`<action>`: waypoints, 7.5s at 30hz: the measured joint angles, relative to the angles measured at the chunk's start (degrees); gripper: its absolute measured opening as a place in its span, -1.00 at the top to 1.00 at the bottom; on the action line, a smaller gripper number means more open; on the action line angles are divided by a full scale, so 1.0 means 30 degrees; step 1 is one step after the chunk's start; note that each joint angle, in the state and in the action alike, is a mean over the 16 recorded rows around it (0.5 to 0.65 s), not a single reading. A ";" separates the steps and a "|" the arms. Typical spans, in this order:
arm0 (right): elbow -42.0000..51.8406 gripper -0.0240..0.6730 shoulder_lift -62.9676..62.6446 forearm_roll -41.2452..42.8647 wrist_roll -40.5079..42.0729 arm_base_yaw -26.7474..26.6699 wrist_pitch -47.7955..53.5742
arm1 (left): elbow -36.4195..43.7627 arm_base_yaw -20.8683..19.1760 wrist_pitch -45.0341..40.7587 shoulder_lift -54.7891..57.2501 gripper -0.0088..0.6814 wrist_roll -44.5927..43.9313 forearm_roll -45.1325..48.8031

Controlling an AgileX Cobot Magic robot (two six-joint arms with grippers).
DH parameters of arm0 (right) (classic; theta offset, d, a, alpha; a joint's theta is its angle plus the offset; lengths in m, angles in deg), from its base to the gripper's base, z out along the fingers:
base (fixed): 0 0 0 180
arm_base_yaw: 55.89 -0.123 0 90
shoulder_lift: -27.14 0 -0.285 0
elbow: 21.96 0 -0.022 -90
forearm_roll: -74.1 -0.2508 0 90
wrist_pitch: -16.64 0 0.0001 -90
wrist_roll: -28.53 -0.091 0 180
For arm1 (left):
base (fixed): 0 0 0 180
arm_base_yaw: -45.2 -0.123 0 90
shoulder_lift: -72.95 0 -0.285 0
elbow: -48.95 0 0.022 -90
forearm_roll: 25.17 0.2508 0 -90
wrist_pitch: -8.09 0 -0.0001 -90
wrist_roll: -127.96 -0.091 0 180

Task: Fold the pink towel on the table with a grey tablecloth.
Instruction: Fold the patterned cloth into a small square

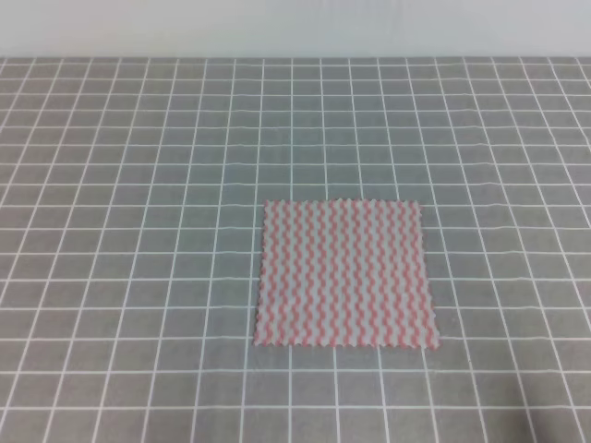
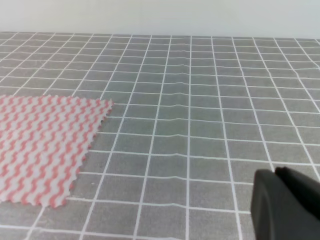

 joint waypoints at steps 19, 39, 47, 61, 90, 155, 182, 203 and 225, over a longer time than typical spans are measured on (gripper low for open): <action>0.0000 0.98 0.0047 0.0000 0.0000 -0.0167 0.0000 | 0.0029 -0.0001 0.0017 -0.0042 0.98 0.0000 0.0000; 0.0000 0.98 0.0016 0.0169 0.0001 -0.0177 -0.0039 | 0.0088 -0.0003 0.0051 -0.0167 0.98 -0.0001 0.0000; 0.0034 0.98 0.0016 -0.1300 -0.0744 -0.0177 -0.1434 | 0.0088 -0.0003 0.0058 -0.0167 0.98 -0.0001 -0.0012; 0.0019 0.98 0.0031 -1.4737 -0.4799 -0.0175 -0.6319 | 0.0088 0.0951 0.0076 -0.0167 0.98 -0.0001 -0.0006; -0.3542 0.98 0.5451 -1.5160 0.3961 -0.0169 -0.3039 | -0.0058 0.2850 0.0031 0.0083 0.98 -0.0003 -0.0028; -1.5903 0.78 2.7137 -0.4006 0.1197 -0.5651 0.6798 | -1.6044 0.5156 -0.7548 2.5970 0.98 -0.8737 -1.3634; -1.8627 0.16 3.2296 -0.5531 0.1813 -0.5738 0.6846 | -2.1383 1.0493 -0.6266 3.1513 0.98 -0.4335 -0.6440; -1.9699 0.39 3.4099 -0.6518 0.2606 -0.5752 0.6955 | -2.1383 1.0493 -0.5976 3.1507 0.98 -0.4342 -0.6438; -2.3330 0.97 3.4148 -0.6479 0.3112 -0.5747 0.9042 | -2.1378 1.0493 -0.6658 3.1493 0.81 -0.6631 -0.5107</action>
